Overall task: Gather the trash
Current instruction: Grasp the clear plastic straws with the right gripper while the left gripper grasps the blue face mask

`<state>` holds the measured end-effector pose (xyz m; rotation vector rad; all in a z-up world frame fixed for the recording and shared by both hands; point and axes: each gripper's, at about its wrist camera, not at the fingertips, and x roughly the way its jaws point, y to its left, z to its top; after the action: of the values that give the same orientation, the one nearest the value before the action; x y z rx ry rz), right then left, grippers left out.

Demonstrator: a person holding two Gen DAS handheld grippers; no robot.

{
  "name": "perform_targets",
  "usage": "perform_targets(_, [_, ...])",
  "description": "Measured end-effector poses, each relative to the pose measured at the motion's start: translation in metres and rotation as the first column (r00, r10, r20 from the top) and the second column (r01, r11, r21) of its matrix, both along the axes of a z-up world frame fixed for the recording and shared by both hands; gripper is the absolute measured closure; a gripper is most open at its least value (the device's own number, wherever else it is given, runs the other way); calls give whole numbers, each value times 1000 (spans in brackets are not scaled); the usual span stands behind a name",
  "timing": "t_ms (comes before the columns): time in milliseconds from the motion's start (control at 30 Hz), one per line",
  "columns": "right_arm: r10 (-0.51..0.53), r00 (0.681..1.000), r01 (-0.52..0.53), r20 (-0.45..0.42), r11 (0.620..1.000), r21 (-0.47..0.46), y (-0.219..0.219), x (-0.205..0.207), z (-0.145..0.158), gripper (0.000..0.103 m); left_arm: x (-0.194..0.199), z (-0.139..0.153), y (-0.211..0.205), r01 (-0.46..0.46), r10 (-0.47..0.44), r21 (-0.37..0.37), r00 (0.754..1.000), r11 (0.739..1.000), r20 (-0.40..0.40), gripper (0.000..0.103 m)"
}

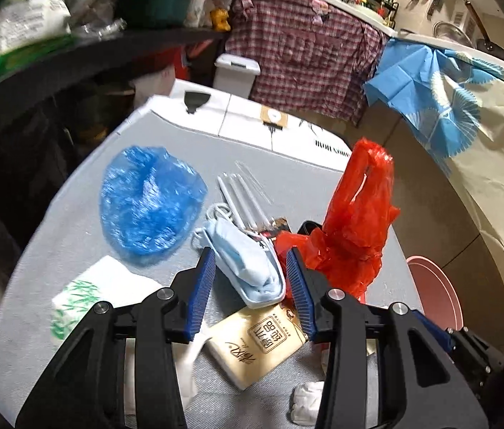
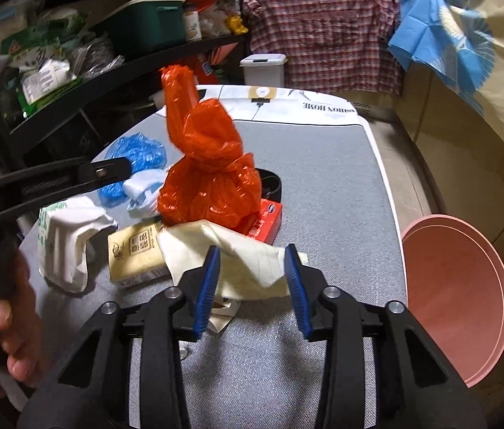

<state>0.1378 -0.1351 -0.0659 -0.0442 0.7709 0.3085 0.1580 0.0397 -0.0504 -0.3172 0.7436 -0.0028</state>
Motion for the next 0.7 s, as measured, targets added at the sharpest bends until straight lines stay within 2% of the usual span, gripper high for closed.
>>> perform_targets(67, [12,1000,-12,0,1000,-8,3,-1,-2,75,3,-6,-1,1,-1,-3,1000,1000,-11,62])
perform_targets(233, [27,1000,-27,9,1000,-8,5,-4,-2,94,8,-14,-5,26,-26,-9,999,1000,-40,83])
perform_targets(367, [39,999,-39,21,999,9,4,-9,3,97,6,-12,-2,29,-29,-7,999,1000,-35,98])
perform_targets(700, [12,998,-14,55,999,34,-4,-23,20,100,-19,18,-2,29,-31,39,999,999,42,101])
